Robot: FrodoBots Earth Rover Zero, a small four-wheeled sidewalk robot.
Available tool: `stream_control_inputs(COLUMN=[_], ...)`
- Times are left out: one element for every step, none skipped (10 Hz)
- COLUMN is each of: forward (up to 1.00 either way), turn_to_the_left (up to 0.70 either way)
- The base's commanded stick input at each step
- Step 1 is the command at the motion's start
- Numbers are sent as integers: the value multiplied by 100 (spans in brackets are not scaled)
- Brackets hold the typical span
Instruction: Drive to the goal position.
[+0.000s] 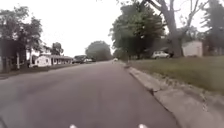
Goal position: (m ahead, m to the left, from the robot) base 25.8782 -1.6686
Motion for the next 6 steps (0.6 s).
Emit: stream_control_inputs(forward=[100, 100, 100, 100, 100, 100], turn_to_the_left=[-24, -33, -19, -4, 0, 0])
